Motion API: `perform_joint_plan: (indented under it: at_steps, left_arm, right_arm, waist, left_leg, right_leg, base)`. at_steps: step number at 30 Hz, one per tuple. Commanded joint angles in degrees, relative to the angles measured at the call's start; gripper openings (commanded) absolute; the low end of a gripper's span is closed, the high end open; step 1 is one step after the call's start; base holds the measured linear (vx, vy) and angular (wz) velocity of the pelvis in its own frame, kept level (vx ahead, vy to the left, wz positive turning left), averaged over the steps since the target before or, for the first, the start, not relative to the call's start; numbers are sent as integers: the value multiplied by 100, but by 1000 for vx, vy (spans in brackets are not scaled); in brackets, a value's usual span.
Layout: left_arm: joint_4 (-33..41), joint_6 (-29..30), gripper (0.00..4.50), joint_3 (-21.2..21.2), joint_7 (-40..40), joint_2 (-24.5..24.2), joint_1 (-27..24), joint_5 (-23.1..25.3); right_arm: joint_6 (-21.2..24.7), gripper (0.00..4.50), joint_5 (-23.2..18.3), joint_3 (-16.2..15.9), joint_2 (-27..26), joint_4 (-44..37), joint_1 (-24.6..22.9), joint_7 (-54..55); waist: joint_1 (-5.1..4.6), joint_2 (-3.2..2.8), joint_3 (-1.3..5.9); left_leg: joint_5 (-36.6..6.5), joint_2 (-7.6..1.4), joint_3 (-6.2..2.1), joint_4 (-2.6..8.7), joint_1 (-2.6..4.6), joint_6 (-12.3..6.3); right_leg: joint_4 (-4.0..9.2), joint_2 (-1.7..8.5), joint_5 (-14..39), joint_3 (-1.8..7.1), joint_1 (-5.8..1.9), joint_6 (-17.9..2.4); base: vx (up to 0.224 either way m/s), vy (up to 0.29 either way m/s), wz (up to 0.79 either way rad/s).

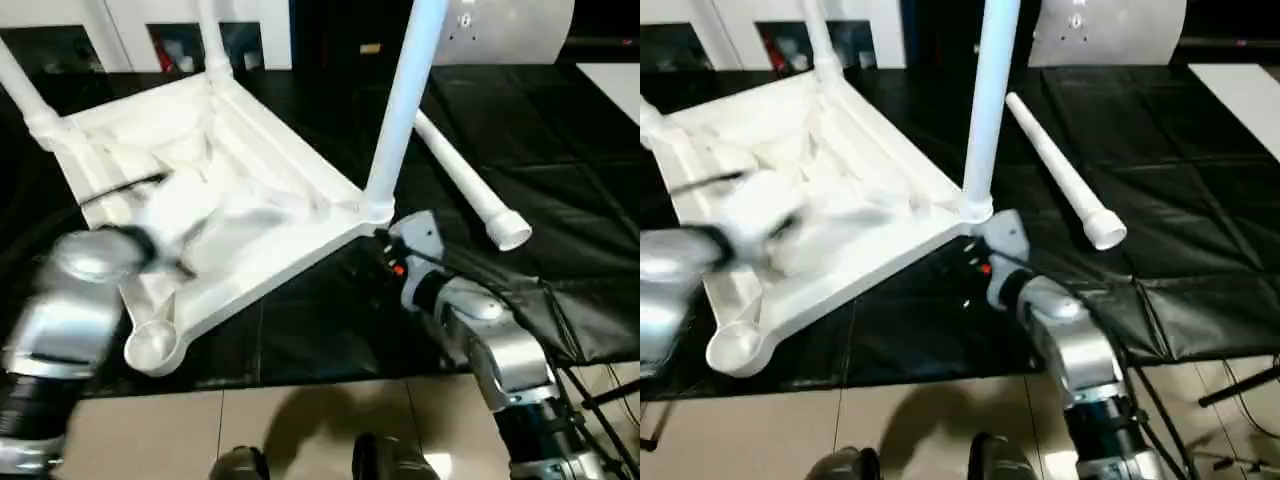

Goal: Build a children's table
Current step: Rotate leg to tighten, then rotate table base

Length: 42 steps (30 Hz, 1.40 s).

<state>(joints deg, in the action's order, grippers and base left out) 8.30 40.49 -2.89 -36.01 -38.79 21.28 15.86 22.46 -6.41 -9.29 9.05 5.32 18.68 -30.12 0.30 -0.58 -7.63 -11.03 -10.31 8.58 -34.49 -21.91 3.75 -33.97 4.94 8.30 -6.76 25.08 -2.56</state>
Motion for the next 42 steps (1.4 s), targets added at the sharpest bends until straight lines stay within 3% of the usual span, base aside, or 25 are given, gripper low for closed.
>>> perform_joint_plan:
  at_steps: [1,5,10,15,18,25,30,33,35,37,40,42]
  left_arm:
    - [154,272,3,-77,-19,-428,-97,324]
    - [293,587,3,-216,-213,-862,-230,469]
    - [498,901,3,-292,-607,-921,-442,226]
    - [1024,1344,3,-390,-1214,-1007,-741,-363]
    - [1348,1448,3,-448,-1702,-1209,-935,-697]
    - [1874,1652,3,-597,-2378,-1357,-1192,-1350]
    - [1977,1470,3,-652,-2561,-745,-1061,-2012]
    - [1881,1413,3,-785,-2507,-552,-913,-2019]
    - [1623,1266,3,-884,-2346,-177,-658,-2031]
    - [1283,974,3,-1012,-2179,121,-400,-1995]
    - [885,680,3,-1052,-1940,445,-161,-1925]
    - [84,73,3,-1100,-1368,795,163,-1569]
  right_arm:
    - [115,450,50,-118,-3,90,75,37]
    - [131,450,156,-184,-15,228,153,104]
    - [117,450,236,-266,-48,315,199,71]
    - [-88,450,359,-384,-88,773,422,135]
    - [-182,450,419,-360,-130,1027,579,188]
    - [-329,450,476,-292,-169,1493,874,279]
    - [-530,450,547,-258,-184,1943,1120,335]
    - [-556,450,554,-243,-201,2024,1196,353]
    - [-612,450,571,-220,-225,2125,1305,395]
    - [-669,450,585,-202,-243,2231,1395,424]
    - [-735,450,638,-200,-238,2313,1439,475]
    - [-809,450,700,-159,-212,2388,1479,543]
  waist:
    - [-3,-58,415]
    - [-15,-59,400]
    - [-2,-81,402]
    - [-5,-71,397]
    - [-19,-72,374]
    - [-31,-70,395]
    - [-54,-50,388]
    - [-61,-42,391]
    - [-100,-14,392]
    - [-104,-28,391]
    - [-129,-4,430]
    - [-127,-6,428]
  left_leg:
    - [-902,-225,-50,428,56,-392]
    - [-915,-216,-47,429,56,-327]
    - [-915,-219,-51,434,48,-301]
    - [-963,-221,-49,436,41,-291]
    - [-1092,-220,-47,441,55,-263]
    - [-918,-216,-38,432,44,-250]
    - [-963,-203,-18,424,43,-246]
    - [-952,-199,-14,420,40,-246]
    - [-980,-184,-7,414,36,-283]
    - [-1021,-166,-6,405,43,-295]
    - [-897,-165,-5,388,23,-324]
    - [-863,-152,8,379,26,-372]
  right_leg:
    - [390,317,1727,367,-402,-949]
    - [407,335,1786,378,-412,-993]
    - [381,339,1599,386,-410,-1079]
    - [387,358,1655,389,-418,-1161]
    - [410,350,1879,388,-400,-1105]
    - [359,335,1634,395,-421,-1170]
    - [376,339,1754,406,-433,-1163]
    - [379,330,1805,408,-440,-1133]
    - [407,327,1899,408,-441,-1071]
    - [428,316,2044,398,-437,-1026]
    - [409,313,1868,396,-461,-992]
    - [426,292,1840,387,-445,-998]
  base:
    - [0,0,0]
    - [0,0,0]
    - [0,0,0]
    - [0,0,0]
    - [0,0,0]
    - [0,0,0]
    - [0,0,0]
    - [0,0,0]
    - [0,0,0]
    - [0,0,0]
    - [0,0,0]
    - [0,0,0]
